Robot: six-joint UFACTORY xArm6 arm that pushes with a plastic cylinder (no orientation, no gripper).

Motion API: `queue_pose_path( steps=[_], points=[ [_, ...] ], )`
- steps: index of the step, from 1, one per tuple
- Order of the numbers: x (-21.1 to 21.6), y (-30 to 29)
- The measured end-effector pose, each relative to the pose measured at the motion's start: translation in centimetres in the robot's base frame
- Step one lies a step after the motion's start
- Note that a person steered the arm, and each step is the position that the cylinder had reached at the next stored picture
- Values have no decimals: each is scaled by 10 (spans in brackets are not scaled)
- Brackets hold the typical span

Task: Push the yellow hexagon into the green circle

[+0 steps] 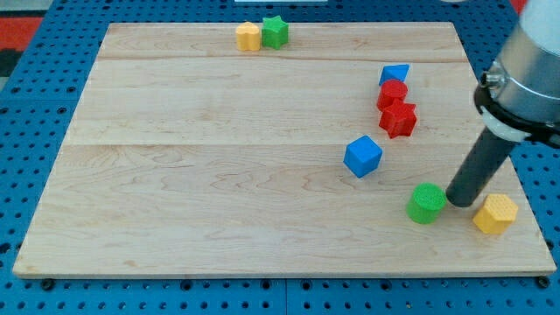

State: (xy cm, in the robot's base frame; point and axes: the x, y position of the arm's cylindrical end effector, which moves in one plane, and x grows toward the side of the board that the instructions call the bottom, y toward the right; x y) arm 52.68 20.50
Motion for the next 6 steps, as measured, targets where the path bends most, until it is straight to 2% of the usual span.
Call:
queue_pose_path(
  steps=[1,2,3,4,5,6],
  points=[
    [-30,32],
    [-15,131],
    [12,130],
    [45,75],
    [50,57],
    [28,36]
  ],
)
